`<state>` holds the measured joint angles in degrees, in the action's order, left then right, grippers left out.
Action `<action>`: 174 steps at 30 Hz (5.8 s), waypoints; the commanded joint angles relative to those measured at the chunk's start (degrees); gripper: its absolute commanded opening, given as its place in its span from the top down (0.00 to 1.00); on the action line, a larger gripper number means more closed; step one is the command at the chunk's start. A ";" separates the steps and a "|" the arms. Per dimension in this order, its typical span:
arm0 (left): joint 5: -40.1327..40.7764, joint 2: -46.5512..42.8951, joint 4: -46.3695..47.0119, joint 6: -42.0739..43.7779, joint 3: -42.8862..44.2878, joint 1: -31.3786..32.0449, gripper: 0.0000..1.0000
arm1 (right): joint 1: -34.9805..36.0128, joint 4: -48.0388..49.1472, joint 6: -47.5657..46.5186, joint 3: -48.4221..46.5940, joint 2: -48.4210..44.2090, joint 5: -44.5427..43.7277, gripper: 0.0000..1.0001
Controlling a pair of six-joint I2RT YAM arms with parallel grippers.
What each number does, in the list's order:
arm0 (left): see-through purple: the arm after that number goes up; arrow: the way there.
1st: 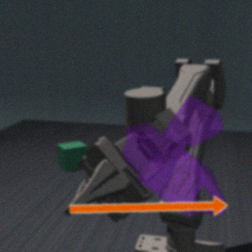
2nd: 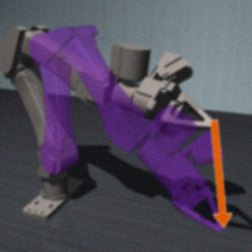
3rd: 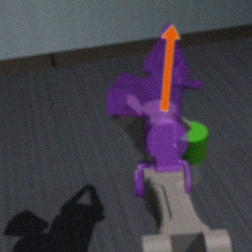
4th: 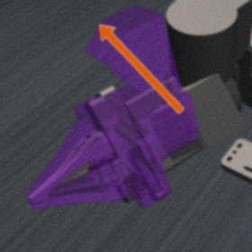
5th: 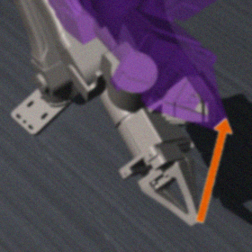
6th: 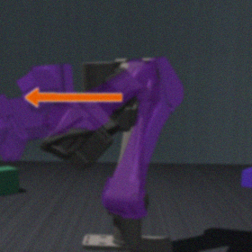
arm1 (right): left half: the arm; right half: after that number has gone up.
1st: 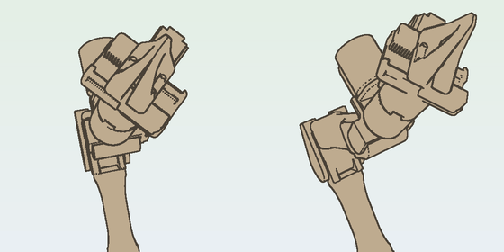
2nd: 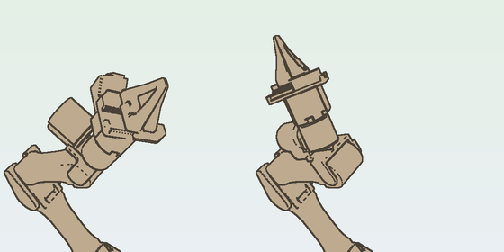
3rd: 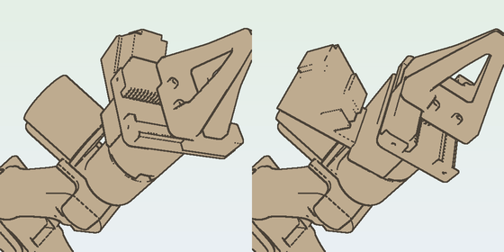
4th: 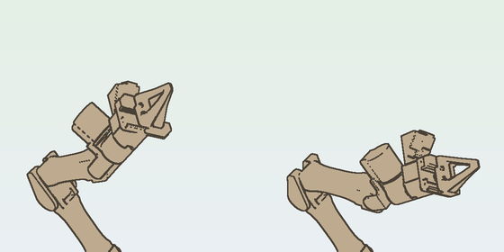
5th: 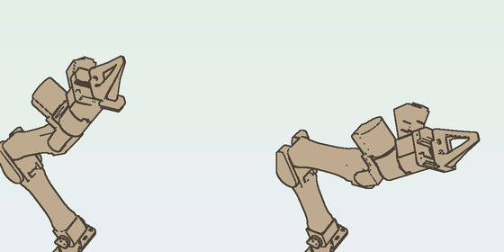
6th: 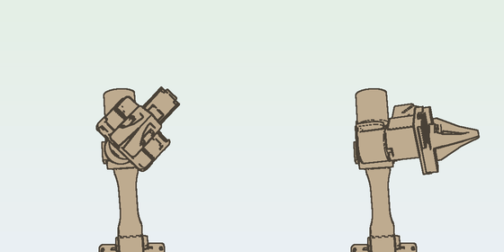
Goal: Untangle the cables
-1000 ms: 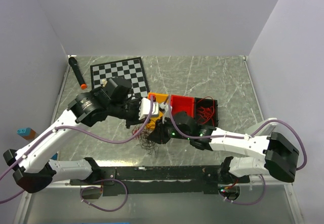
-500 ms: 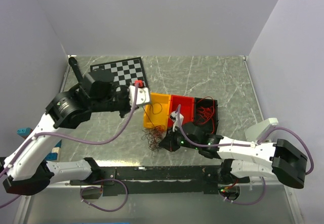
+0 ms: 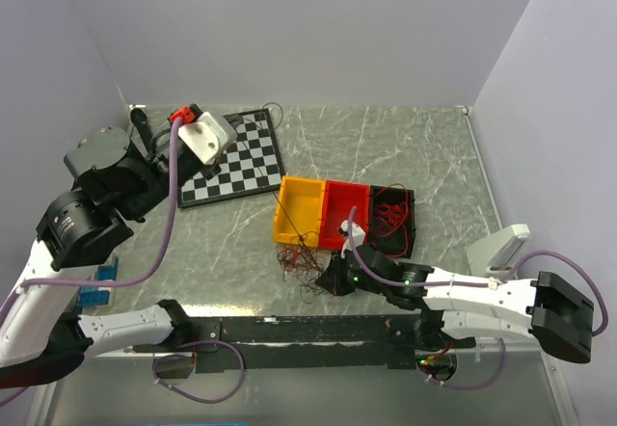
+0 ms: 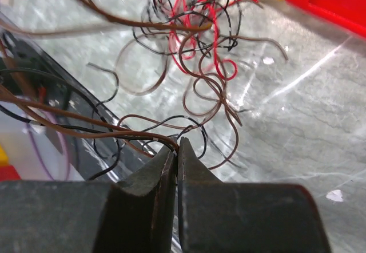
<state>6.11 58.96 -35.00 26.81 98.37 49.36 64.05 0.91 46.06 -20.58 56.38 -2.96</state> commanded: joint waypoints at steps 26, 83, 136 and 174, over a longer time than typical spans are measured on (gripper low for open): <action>-12.44 -4.82 -2.35 -0.70 -2.92 -0.14 0.99 | 2.57 -17.52 -9.32 -12.38 -13.49 -4.78 0.33; -6.99 -16.42 -6.22 10.11 -17.24 -0.23 0.99 | -2.53 -11.80 -10.03 -29.70 32.84 -0.19 0.65; -34.84 -6.84 4.06 -14.85 -39.57 -2.87 0.01 | 6.78 -16.73 -20.49 -29.87 -7.43 -8.20 1.00; -31.59 -12.90 -3.32 0.09 -40.71 -2.96 0.99 | 10.92 -17.52 -18.55 -25.48 -14.54 -15.49 0.53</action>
<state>-26.09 47.24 -38.11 24.82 55.07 46.59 74.50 -15.09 27.16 -47.07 44.31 -15.42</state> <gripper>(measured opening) 0.022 0.465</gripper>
